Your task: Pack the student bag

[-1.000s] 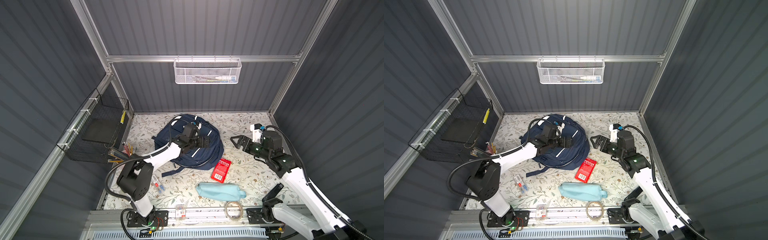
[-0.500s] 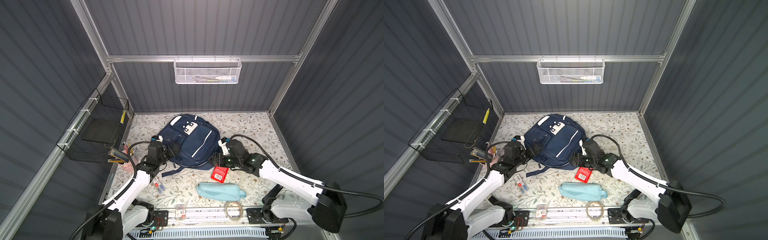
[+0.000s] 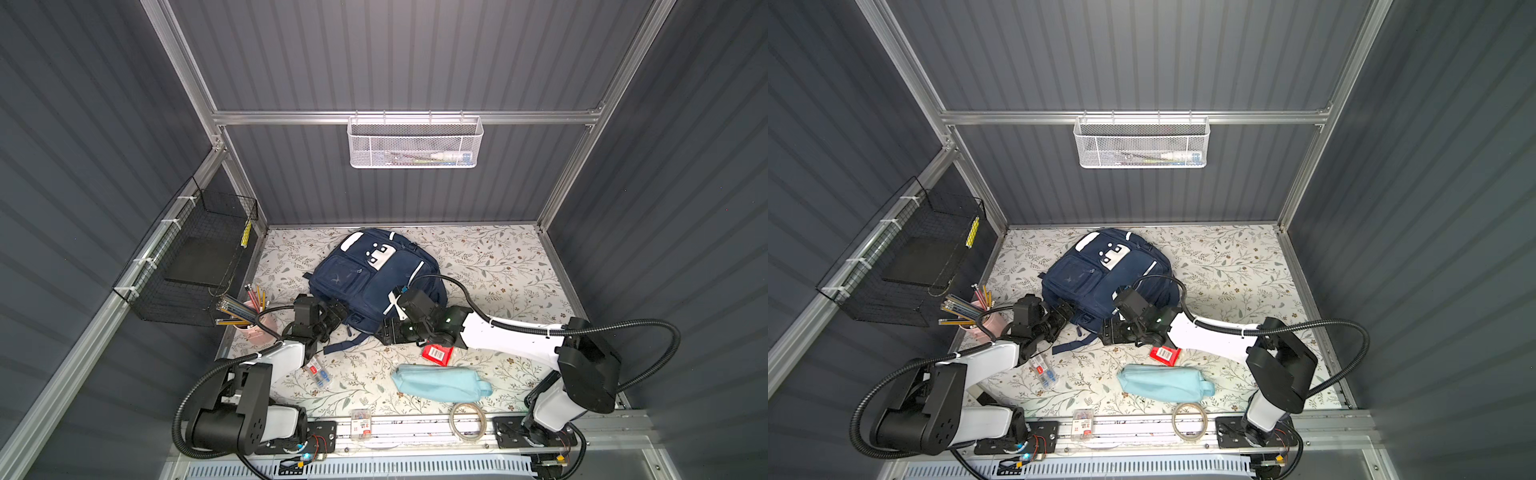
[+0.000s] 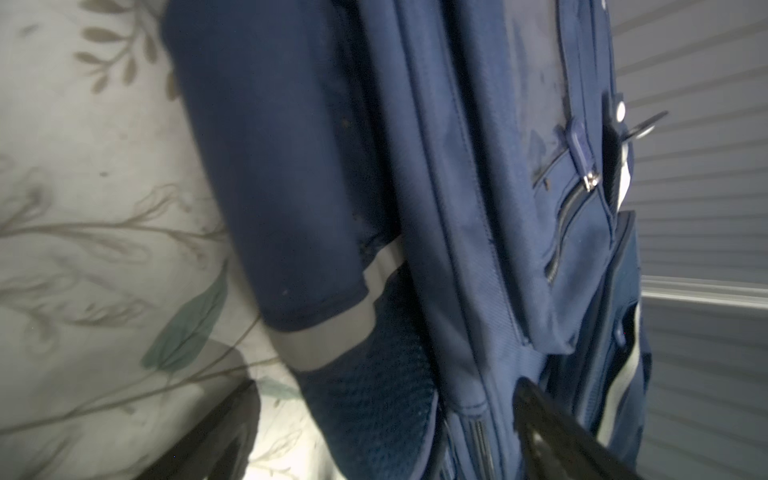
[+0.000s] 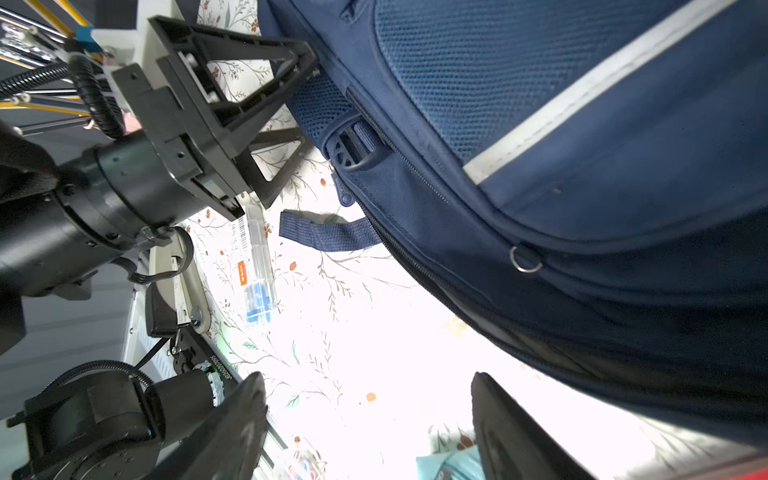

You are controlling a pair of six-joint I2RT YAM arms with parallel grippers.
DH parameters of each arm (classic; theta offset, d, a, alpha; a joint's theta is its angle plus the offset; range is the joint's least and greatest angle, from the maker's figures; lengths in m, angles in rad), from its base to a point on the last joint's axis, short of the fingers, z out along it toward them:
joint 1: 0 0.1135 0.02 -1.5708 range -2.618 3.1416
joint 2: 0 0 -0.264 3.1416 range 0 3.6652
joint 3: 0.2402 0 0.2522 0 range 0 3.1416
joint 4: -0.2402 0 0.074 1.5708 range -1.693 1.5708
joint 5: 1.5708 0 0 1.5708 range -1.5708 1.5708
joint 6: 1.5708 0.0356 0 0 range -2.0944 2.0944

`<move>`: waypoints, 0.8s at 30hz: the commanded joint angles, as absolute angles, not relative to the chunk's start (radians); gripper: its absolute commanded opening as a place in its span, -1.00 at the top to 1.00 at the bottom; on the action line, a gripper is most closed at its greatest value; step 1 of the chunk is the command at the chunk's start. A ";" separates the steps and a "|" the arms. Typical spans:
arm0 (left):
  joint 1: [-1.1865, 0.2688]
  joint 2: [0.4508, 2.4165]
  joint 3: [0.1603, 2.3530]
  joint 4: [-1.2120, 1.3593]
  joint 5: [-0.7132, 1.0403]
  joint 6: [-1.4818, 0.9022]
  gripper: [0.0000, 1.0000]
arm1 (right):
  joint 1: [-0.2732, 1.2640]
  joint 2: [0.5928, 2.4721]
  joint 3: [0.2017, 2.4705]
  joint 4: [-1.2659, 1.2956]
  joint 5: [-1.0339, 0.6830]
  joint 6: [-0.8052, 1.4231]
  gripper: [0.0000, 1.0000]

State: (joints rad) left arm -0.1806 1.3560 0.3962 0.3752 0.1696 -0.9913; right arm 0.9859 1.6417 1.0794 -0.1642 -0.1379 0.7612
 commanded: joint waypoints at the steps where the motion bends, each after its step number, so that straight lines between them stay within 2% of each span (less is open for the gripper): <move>1: -0.181 1.374 0.390 0.450 0.189 -0.986 -0.16 | 1.001 1.680 1.120 -0.125 -0.160 0.744 -0.49; 2: -0.182 1.371 0.390 0.461 0.192 -0.980 0.14 | 1.005 1.699 1.136 -0.125 -0.182 0.730 -0.41; 4: -0.192 1.357 0.400 0.439 0.184 -0.971 0.31 | 1.014 1.739 1.163 -0.125 -0.208 0.718 -0.28; 6: -0.211 1.334 0.402 0.437 0.194 -0.994 0.75 | 1.028 1.777 1.181 -0.108 -0.217 0.712 -0.13; 7: -0.218 1.322 0.396 0.455 0.204 -1.020 0.86 | 1.034 1.792 1.187 -0.094 -0.219 0.710 -0.12; 9: -0.235 1.285 0.381 0.512 0.242 -1.087 0.89 | 1.043 1.827 1.218 -0.088 -0.214 0.702 -0.16; 16: -0.339 1.139 0.419 0.411 0.215 -1.116 0.88 | 1.046 1.921 1.313 -0.127 -0.105 0.663 -0.21; 21: -0.360 1.123 0.415 0.389 0.194 -1.113 0.88 | 1.043 1.929 1.346 -0.219 0.181 0.675 -0.20; 24: -0.365 1.133 0.399 0.418 0.208 -1.134 0.91 | 1.039 1.957 1.397 -0.263 0.273 0.626 -0.17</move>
